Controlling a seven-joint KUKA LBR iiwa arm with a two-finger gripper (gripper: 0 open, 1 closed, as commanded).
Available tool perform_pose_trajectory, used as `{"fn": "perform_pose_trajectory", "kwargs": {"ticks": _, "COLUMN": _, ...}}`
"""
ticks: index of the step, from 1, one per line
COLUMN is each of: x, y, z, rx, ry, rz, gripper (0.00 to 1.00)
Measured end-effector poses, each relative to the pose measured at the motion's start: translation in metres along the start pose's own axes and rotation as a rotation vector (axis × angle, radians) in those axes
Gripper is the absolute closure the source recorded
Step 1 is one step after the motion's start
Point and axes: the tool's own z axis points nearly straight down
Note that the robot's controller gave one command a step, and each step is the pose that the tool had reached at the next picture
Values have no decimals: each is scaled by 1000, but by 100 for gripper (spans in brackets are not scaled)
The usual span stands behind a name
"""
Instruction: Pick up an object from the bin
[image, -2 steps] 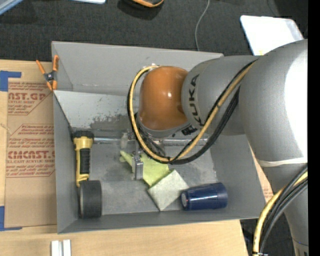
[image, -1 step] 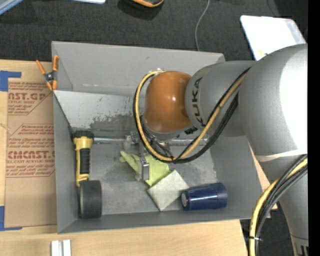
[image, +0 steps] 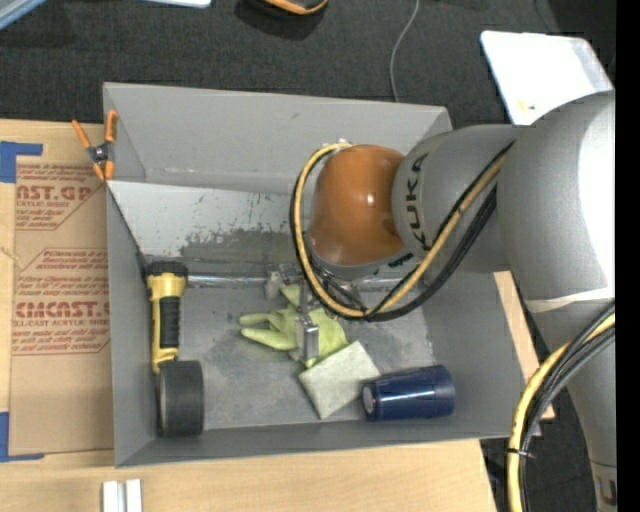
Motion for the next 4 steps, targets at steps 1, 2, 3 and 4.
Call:
{"fn": "perform_pose_trajectory", "kwargs": {"ticks": 1, "x": -5, "y": 8, "z": 7, "rx": -1, "ry": 1, "rz": -67, "gripper": 100}}
{"fn": "perform_pose_trajectory", "kwargs": {"ticks": 2, "x": -5, "y": 8, "z": 7, "rx": -2, "ry": 1, "rz": -67, "gripper": 100}}
{"fn": "perform_pose_trajectory", "kwargs": {"ticks": 3, "x": 6, "y": 11, "z": -59, "rx": -2, "ry": 7, "rz": -63, "gripper": 100}}
{"fn": "perform_pose_trajectory", "kwargs": {"ticks": 4, "x": 0, "y": 15, "z": -135, "rx": -3, "ry": 9, "rz": -55, "gripper": 100}}
